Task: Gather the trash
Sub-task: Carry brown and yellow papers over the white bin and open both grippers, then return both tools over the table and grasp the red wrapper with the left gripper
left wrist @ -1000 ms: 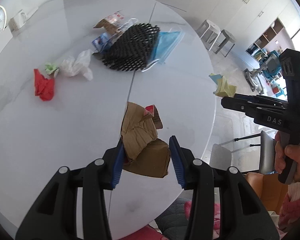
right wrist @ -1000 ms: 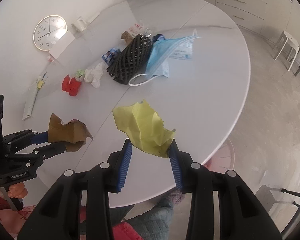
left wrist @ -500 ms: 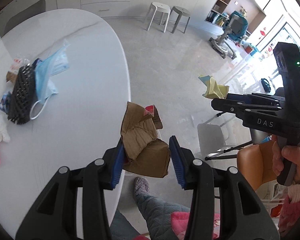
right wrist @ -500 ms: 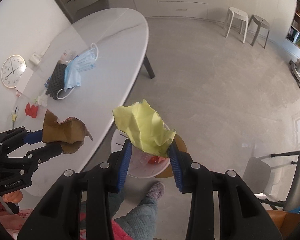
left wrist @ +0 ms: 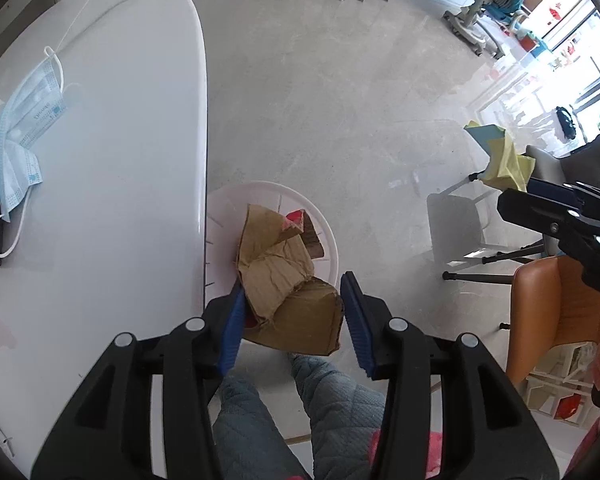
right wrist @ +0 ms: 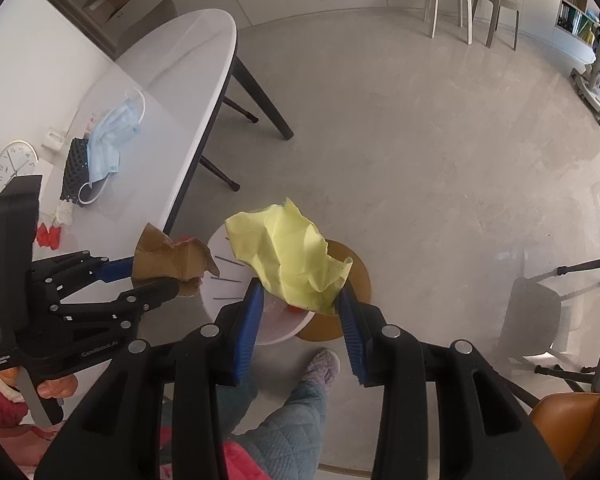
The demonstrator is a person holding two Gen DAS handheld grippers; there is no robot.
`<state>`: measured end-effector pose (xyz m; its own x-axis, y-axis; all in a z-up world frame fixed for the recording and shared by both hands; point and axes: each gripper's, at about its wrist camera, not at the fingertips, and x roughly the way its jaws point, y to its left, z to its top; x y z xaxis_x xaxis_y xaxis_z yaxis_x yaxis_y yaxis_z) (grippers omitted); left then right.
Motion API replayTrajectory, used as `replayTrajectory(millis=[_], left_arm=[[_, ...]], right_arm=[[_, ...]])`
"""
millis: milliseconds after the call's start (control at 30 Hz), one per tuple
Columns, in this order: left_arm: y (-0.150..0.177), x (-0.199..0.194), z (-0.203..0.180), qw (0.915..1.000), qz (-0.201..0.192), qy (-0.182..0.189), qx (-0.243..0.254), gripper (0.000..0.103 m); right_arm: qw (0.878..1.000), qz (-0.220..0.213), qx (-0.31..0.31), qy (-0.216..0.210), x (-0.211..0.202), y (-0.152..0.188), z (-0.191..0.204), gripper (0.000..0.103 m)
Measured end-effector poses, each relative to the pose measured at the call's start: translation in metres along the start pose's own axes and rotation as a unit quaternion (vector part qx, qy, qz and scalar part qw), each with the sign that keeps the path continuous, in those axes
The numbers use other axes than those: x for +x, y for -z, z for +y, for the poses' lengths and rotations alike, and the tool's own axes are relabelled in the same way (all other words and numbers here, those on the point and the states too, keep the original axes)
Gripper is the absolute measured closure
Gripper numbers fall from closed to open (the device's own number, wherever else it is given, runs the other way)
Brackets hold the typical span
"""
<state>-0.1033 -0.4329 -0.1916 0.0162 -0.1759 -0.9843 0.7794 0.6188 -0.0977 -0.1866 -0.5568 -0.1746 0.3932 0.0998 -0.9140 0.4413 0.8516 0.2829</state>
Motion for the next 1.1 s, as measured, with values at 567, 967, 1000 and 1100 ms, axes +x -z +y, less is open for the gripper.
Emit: replayTrajectory(millis=[567,967,1000,1100], left_arm=[[0.024,-0.052,0.037,0.9976,-0.041,-0.005,-0.056,0.025],[0.080,-0.095,0.115,0.9835,-0.060,-0.049,-0.164,0.018],[0.085,-0.096,0.121,0.9818,-0.061,-0.048,-0.174,0.018],[0.092,-0.104,0.135,0.9778,-0.070,-0.043,-0.193,0.018]], right_arm=[[0.998,0.037,-0.039,-0.033,0.038,0.002,0.014,0.063],[0.990,0.097,-0.097,-0.035,0.107,0.017,0.068,0.023],[0.990,0.093,-0.097,-0.032,0.104,0.016,0.070,0.021],[0.993,0.066,-0.094,-0.023,0.080,0.008,0.079,0.014]])
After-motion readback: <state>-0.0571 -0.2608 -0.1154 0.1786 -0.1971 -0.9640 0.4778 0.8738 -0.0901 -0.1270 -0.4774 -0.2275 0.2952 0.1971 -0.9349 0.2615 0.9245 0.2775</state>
